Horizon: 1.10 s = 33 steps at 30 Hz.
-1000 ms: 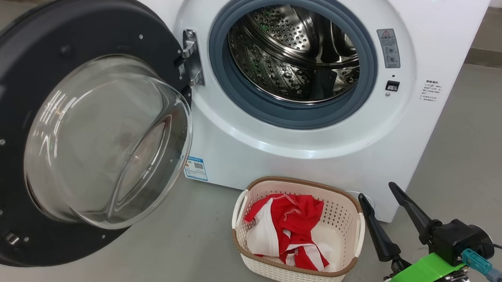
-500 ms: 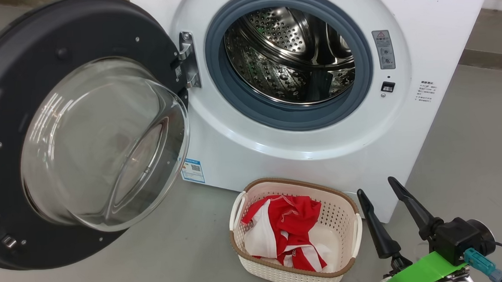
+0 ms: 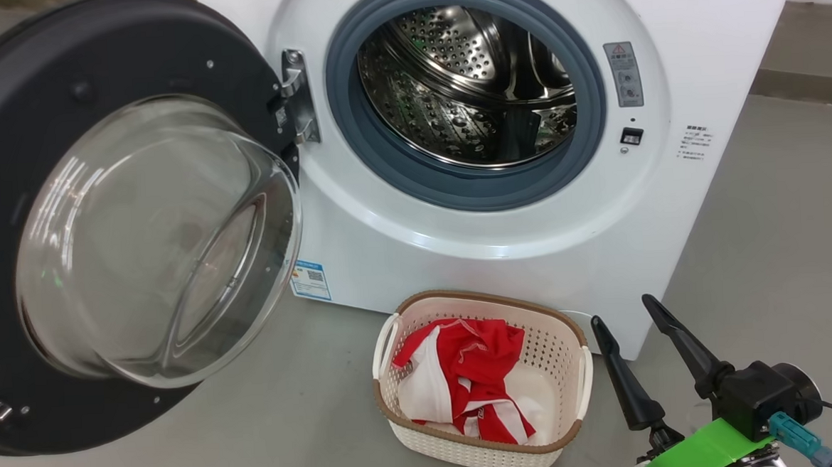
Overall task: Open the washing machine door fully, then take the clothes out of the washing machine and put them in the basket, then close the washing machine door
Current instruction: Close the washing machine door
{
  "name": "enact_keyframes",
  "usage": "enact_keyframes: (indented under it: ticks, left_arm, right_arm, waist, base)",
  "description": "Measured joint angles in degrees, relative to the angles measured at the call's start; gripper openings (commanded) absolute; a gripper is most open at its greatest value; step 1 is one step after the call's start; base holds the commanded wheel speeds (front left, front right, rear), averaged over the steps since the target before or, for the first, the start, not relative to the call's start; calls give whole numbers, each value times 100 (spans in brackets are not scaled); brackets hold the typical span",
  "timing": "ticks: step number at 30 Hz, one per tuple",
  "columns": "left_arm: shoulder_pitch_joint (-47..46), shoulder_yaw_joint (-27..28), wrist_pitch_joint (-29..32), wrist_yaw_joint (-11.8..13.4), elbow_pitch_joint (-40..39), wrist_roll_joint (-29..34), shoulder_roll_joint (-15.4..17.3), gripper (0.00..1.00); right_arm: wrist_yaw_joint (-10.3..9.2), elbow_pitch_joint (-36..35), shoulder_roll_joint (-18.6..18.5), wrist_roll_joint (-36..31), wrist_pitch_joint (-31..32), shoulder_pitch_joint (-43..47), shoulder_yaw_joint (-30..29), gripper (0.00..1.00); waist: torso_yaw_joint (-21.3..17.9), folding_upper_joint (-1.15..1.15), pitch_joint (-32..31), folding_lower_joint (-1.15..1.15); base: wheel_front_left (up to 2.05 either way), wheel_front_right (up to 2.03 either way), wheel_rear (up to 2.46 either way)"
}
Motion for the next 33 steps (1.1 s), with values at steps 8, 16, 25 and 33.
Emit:
enact_keyframes:
  ticks: [8, 16, 25, 33]
  left_arm:
    - [-73, 23, 526, -205, 234, -227, 93, 0]
    - [-104, 211, 816, -363, 277, -553, 110, 0]
    - [49, 216, 1009, -563, -138, -740, -19, 0]
    - [485, 212, 1248, -614, -758, -848, -247, 0]
  right_arm:
    - [0, -27, -89, 0, 0, -1, 11, 100]
    - [0, -59, -85, 0, 0, -2, 8, 100]
    - [0, -54, -60, 0, 0, -3, -36, 100]
    - [0, -25, -7, 0, 0, -3, -73, 100]
  waist:
    - [-66, 0, 73, 0]
    - [-93, 0, 118, 0]
    - [-62, 0, 140, 0]
    - [-19, 0, 87, 0]
  base:
    - [0, 0, 0]
    - [0, 0, 0]
    - [0, 0, 0]
    - [0, 0, 0]
